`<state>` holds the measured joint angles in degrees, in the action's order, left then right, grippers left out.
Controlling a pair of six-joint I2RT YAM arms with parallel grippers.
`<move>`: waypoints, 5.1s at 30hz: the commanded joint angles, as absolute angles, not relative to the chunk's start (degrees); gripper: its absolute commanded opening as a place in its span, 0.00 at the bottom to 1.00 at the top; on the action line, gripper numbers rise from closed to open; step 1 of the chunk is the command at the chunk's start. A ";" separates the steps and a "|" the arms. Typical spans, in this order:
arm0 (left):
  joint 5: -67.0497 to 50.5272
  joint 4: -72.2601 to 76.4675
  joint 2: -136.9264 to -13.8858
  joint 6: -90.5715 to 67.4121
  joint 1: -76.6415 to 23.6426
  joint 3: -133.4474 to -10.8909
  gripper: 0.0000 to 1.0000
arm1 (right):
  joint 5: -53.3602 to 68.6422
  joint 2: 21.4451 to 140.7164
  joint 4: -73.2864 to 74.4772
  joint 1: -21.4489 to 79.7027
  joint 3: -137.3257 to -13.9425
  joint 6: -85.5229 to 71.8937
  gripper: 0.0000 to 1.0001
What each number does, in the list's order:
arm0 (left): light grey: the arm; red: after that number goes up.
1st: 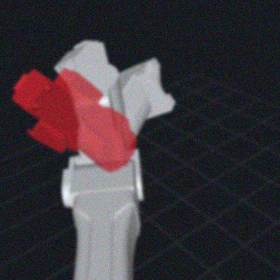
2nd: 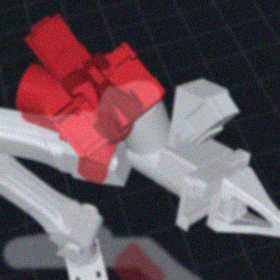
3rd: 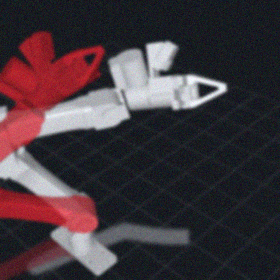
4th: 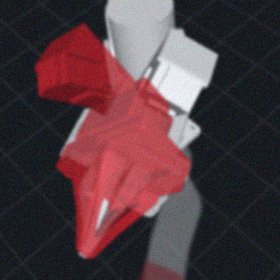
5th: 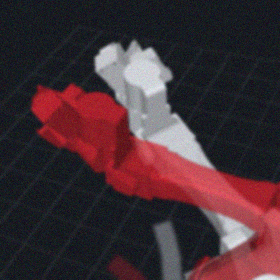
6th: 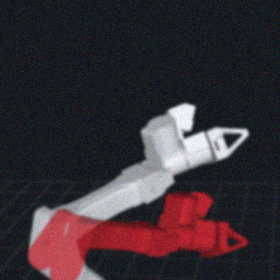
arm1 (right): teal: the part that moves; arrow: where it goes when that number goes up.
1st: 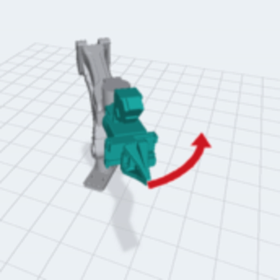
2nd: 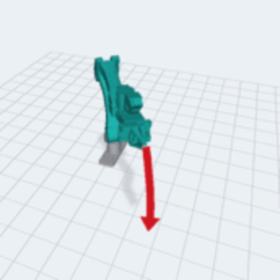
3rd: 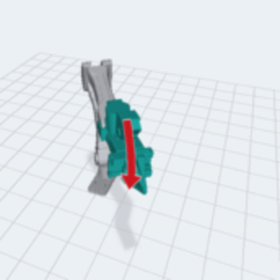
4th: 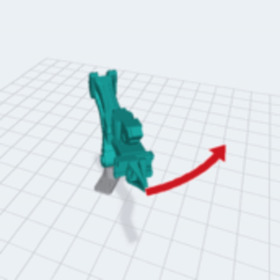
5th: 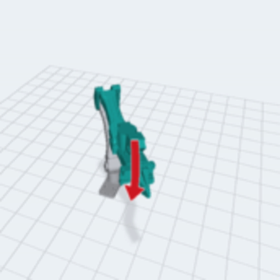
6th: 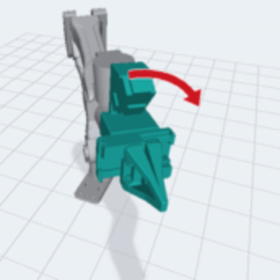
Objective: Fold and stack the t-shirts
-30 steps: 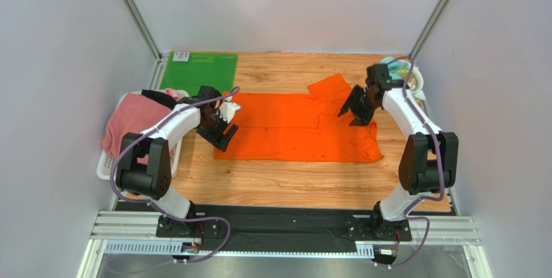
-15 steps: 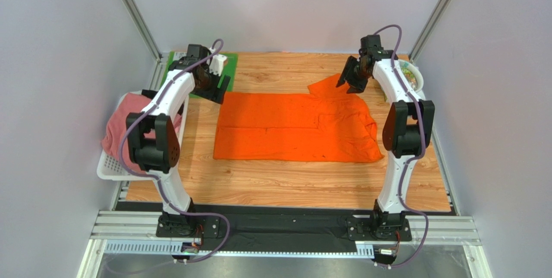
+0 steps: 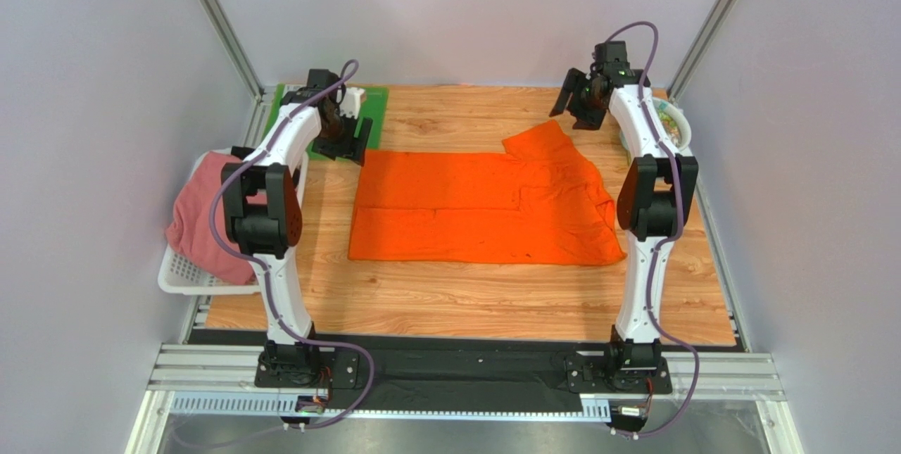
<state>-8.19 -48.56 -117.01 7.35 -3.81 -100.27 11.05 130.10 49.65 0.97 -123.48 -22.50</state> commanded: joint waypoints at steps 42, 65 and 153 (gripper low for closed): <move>-7.91 -44.21 -135.70 6.85 -6.68 -115.23 0.80 | 31.28 149.68 37.53 -5.62 -134.65 -26.54 0.60; -8.70 -43.95 -133.68 6.59 -8.61 -111.53 0.79 | 33.31 149.77 35.51 -5.18 -131.84 -27.07 0.29; -11.42 -43.33 -97.12 12.13 -7.21 -84.64 0.00 | 22.50 93.96 42.28 -5.80 -84.65 -28.48 0.00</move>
